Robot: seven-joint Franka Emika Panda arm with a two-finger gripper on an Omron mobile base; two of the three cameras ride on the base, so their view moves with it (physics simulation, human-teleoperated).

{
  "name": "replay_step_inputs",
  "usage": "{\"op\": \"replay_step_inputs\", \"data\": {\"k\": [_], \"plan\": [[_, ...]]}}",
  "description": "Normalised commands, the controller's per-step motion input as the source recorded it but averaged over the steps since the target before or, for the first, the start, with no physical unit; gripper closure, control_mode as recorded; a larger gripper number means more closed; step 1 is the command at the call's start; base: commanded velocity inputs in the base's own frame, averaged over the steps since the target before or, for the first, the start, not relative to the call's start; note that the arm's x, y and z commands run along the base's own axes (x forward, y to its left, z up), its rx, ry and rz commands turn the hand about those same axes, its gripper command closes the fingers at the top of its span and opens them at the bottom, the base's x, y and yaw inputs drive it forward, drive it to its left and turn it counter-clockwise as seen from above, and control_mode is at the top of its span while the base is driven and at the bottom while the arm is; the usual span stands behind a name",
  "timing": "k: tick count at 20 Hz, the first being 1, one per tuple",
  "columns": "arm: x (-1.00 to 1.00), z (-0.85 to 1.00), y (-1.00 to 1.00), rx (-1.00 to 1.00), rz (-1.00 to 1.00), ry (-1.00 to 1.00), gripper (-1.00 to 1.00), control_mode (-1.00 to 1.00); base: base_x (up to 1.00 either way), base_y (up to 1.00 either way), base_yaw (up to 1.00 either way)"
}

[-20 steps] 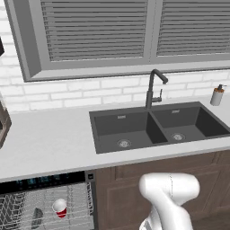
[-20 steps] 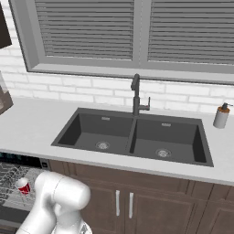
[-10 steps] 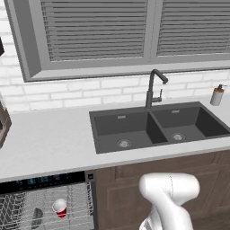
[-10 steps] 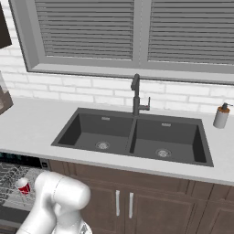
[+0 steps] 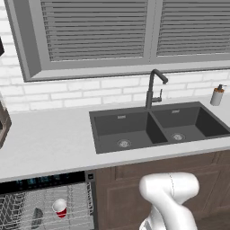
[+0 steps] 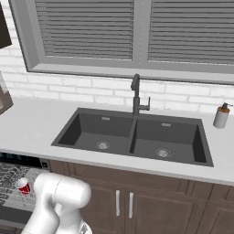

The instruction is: Pick up the cup and bowl from the counter, place them in the dishwasher, and close the dishwasher door.

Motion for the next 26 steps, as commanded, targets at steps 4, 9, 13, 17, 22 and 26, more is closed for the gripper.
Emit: {"op": "replay_step_inputs", "data": {"k": [4,9,13,17,22,26], "plan": [[0.00,-0.27,0.32,0.00,0.00,-0.04,-1.00,-1.00,0.00,0.00,0.00],[-0.10,-0.77,0.09,0.00,-0.01,-0.07,-1.00,-1.00,0.00,0.00,0.00],[-0.58,-0.26,0.44,0.00,0.00,-0.18,-1.00,-1.00,0.00,0.00,0.00],[-0.09,-0.42,0.54,-0.01,0.00,-0.12,-1.00,-1.00,0.00,0.00,0.00],[0.20,-0.77,0.35,-0.05,0.00,-0.02,-1.00,-1.00,0.00,0.00,0.00],[0.30,-1.00,0.04,-0.03,0.00,0.00,-1.00,-1.00,0.00,0.00,0.00]]}}
